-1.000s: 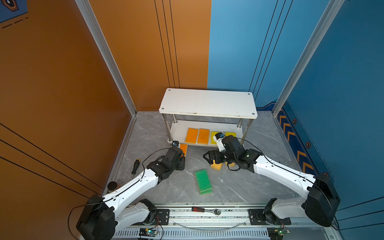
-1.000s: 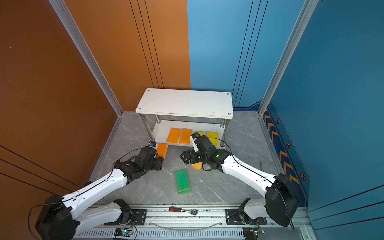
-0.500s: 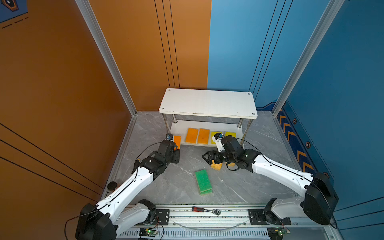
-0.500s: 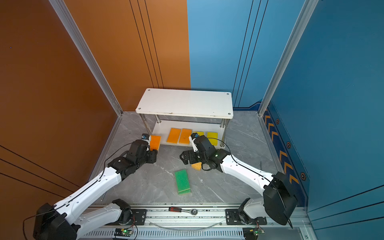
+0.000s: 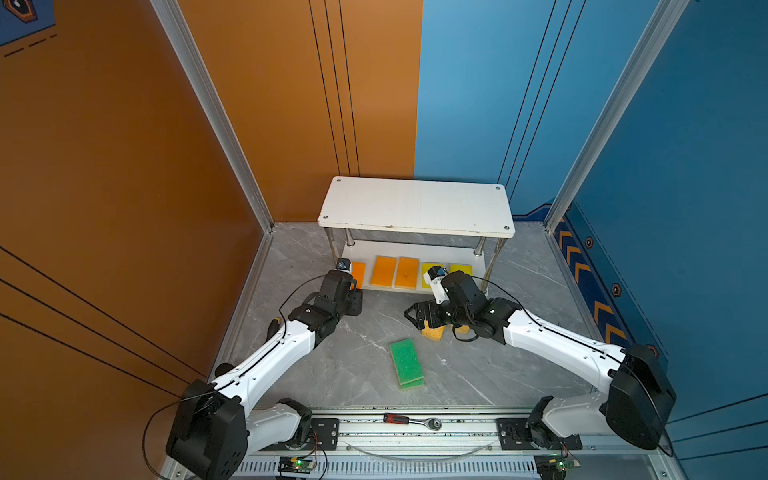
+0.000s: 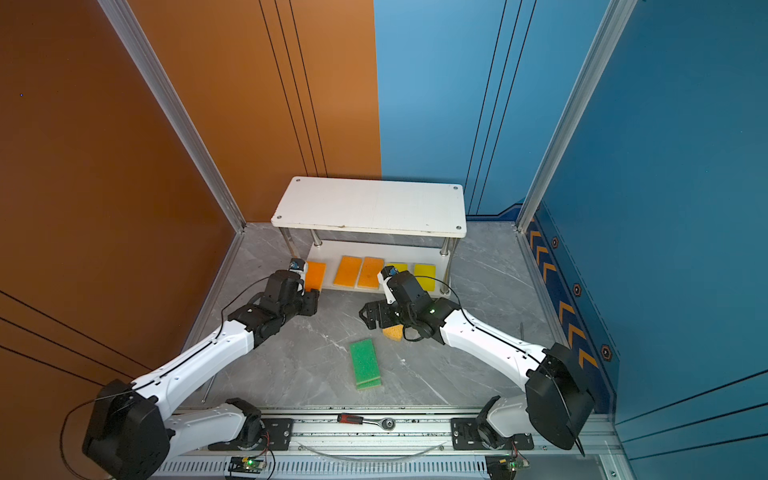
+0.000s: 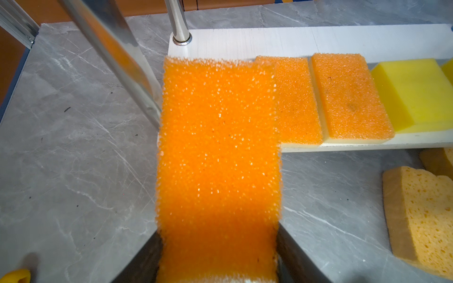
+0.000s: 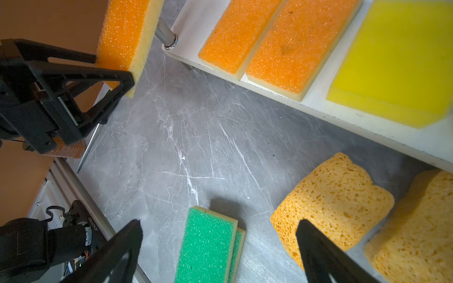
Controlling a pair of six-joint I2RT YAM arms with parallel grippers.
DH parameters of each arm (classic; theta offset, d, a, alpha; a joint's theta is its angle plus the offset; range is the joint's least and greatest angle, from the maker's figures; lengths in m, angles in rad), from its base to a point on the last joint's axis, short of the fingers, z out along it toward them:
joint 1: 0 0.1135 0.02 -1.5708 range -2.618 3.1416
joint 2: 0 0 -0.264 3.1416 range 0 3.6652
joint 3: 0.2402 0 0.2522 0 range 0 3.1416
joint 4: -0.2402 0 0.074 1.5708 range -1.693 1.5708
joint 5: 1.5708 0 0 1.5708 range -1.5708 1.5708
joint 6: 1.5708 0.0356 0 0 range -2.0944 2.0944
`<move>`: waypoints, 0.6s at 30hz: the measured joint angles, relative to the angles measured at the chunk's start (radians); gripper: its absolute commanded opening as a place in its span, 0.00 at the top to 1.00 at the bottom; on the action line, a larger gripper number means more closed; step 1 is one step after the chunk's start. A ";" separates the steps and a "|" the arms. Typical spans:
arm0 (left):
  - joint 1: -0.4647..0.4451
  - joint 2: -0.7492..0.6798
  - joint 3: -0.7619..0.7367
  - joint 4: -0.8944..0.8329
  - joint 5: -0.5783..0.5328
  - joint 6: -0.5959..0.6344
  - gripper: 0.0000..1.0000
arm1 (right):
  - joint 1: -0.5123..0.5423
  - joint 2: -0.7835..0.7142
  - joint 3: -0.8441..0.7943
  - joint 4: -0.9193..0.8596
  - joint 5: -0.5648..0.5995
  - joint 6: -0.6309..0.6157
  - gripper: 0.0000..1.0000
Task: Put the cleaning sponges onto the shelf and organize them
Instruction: 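Grasp the orange scrub sponge with the left gripper and carry it onto the shelf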
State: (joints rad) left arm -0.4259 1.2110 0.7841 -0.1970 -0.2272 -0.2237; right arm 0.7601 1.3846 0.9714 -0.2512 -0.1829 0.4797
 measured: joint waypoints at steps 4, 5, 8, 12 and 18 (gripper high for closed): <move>0.006 0.048 0.023 0.038 0.006 0.000 0.37 | 0.000 0.000 0.000 0.000 0.000 0.000 0.03; 0.008 0.060 0.029 0.046 0.008 0.000 0.37 | 0.001 0.000 0.000 0.000 0.000 0.000 0.03; 0.011 0.108 0.052 0.076 0.011 0.004 0.37 | 0.004 0.000 0.000 0.000 0.000 0.000 0.03; 0.023 0.177 0.089 0.085 0.019 0.015 0.36 | 0.007 0.000 0.000 0.000 0.000 0.000 0.03; 0.054 0.274 0.153 0.096 0.042 0.020 0.35 | 0.008 0.000 0.000 0.000 0.000 0.000 0.03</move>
State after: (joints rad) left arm -0.3721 1.4849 0.9367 -0.1013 -0.1848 -0.2035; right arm 0.7677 1.3842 0.9714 -0.2512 -0.1829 0.4797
